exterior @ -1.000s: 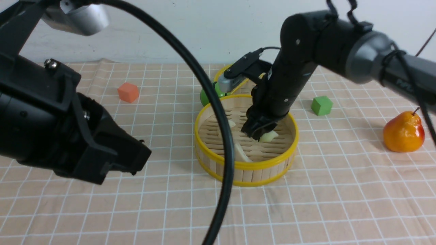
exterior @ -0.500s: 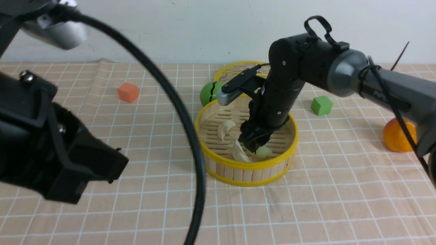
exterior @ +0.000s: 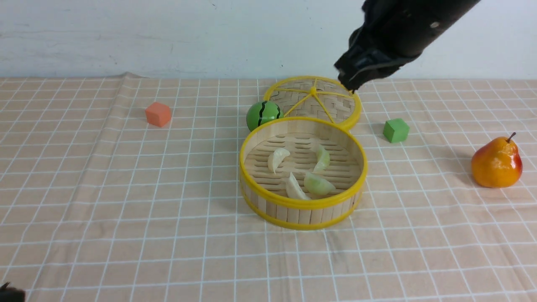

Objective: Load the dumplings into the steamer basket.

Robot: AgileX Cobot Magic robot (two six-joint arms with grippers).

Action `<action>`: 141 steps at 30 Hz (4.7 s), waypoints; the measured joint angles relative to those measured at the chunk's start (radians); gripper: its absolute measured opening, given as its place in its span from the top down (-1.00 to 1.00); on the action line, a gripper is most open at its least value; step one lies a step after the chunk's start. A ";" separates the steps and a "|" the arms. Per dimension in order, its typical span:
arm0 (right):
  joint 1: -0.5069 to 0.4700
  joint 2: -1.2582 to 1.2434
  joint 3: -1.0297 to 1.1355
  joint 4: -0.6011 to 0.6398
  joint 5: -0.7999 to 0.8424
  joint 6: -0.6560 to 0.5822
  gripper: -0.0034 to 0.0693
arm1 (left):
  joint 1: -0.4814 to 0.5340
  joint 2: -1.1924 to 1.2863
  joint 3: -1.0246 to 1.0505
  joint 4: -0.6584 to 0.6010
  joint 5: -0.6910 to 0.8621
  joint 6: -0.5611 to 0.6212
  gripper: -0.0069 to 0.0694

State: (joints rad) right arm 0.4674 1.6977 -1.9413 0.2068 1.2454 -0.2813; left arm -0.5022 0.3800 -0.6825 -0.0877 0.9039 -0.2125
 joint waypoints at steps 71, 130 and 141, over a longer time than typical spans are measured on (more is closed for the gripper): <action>-0.456 -1.708 1.963 -0.219 -0.890 0.457 0.96 | 0.000 -0.300 0.167 0.042 -0.098 -0.082 0.63; -0.456 -1.708 1.956 -0.199 -0.854 0.458 0.87 | 0.545 -0.389 0.711 0.122 -0.658 -0.082 0.85; -0.456 -1.708 1.956 -0.199 -0.854 0.458 0.85 | 0.518 -0.389 0.711 0.110 -0.539 -0.027 0.85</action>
State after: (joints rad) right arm 0.0111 -0.0100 0.0149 0.0078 0.3911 0.1767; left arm 0.0156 -0.0093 0.0288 0.0222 0.3646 -0.2390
